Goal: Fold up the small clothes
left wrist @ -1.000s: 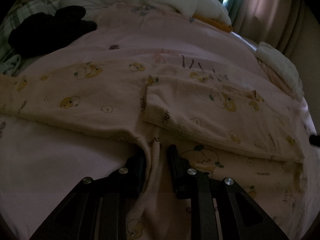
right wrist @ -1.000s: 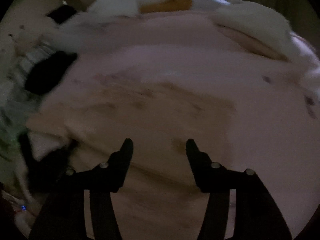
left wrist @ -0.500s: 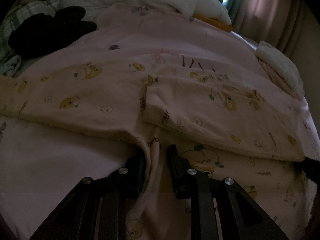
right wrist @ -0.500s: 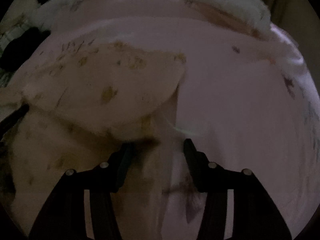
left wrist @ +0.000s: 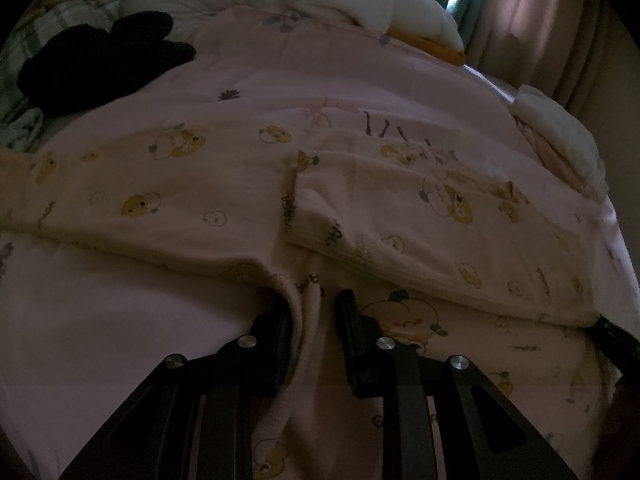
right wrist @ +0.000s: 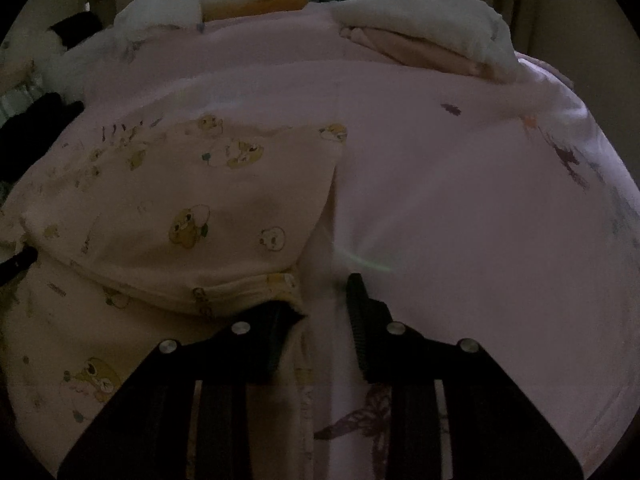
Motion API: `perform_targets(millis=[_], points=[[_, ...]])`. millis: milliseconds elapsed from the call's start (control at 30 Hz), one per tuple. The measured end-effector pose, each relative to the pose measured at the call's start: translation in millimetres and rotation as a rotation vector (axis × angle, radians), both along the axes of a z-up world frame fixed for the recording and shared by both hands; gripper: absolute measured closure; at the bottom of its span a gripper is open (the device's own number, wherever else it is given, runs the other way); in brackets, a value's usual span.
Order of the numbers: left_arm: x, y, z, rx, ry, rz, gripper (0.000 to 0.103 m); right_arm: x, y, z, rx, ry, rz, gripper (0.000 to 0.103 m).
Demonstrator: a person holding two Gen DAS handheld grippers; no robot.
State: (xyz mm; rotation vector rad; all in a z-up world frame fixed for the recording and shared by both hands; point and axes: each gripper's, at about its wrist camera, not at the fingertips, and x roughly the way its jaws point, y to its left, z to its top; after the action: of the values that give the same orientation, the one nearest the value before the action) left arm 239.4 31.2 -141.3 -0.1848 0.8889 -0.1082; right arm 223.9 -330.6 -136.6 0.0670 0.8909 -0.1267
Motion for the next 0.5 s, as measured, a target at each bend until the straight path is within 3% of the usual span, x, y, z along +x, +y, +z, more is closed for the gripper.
perform_targets(millis=[233,333,433,467,500], points=[[-1,3,0,-0.017,0.001,0.0,0.08,-5,3,0,-0.022,-0.003,0.002,0.073],[0,14,3,-0.087,0.024,-0.025,0.072,-7,-1,-1,-0.006,-0.007,0.001,0.074],[1,37,11,-0.139,0.091,-0.061,0.071,-7,-1,-1,-0.002,-0.009,-0.001,0.073],[0,53,18,-0.145,0.11,-0.008,0.065,-8,0,-1,-0.006,-0.008,-0.001,0.073],[-2,65,23,-0.147,0.115,0.028,0.052,-8,1,-1,-0.014,-0.007,0.0,0.073]])
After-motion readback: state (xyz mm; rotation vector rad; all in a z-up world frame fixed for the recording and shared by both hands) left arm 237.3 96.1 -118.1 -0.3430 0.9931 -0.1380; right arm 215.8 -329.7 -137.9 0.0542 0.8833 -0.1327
